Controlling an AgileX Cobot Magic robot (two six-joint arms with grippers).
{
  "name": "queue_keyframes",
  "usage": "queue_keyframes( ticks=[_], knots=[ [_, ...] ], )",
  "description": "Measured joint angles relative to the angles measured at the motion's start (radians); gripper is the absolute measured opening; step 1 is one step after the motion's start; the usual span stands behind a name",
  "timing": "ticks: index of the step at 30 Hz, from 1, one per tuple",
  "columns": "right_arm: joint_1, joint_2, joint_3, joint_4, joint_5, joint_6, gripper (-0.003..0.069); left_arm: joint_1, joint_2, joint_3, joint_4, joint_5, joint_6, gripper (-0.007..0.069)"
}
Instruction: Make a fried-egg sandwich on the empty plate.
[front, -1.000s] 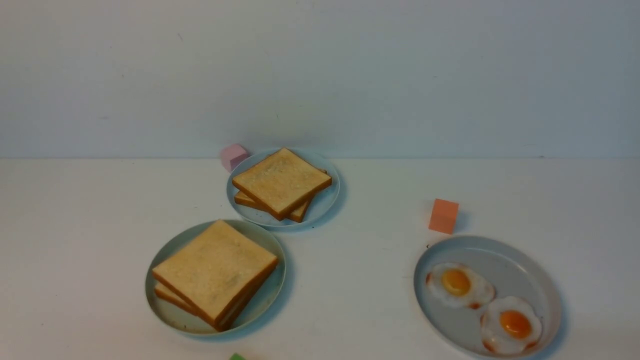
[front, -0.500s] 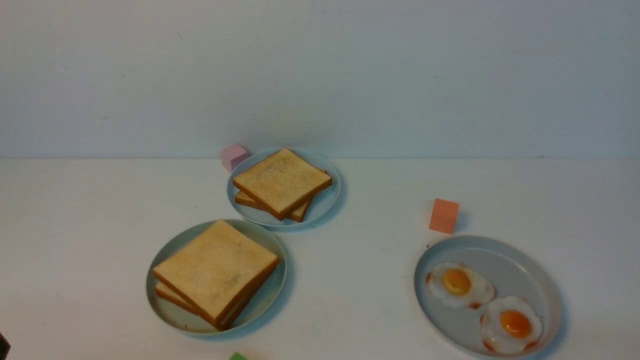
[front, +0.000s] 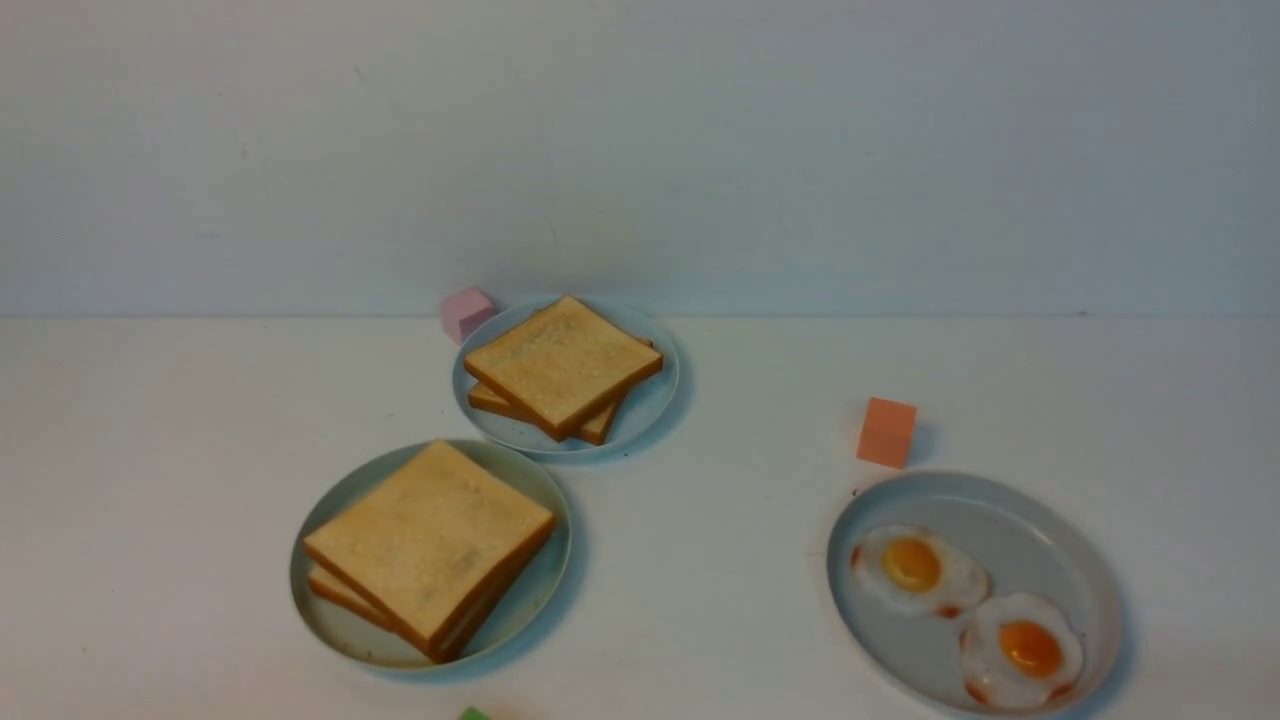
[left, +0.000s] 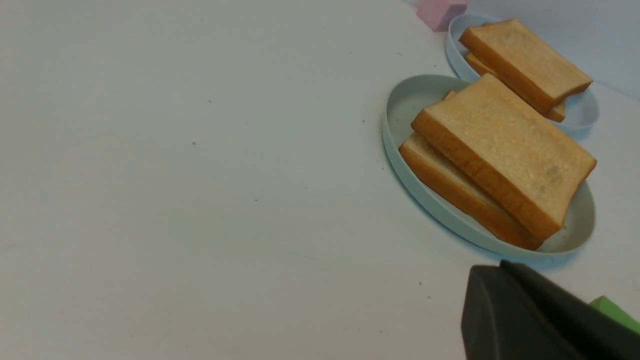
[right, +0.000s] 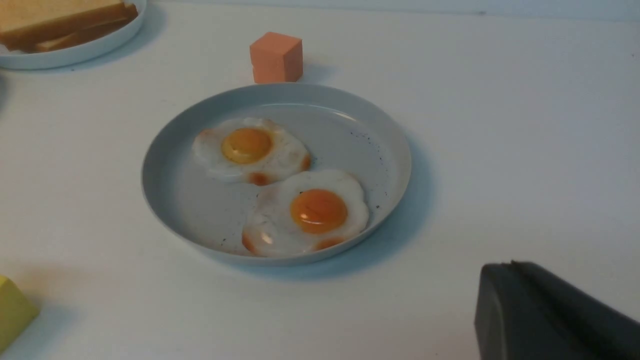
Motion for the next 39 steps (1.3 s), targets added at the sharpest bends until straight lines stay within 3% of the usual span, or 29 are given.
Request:
queue_keyframes(
  ticks=[39],
  knots=[
    [0.0,0.0,0.0,0.0,0.0,0.0,0.0067,0.0,0.0,0.0,-0.001,0.0,-0.001,-0.001]
  ],
)
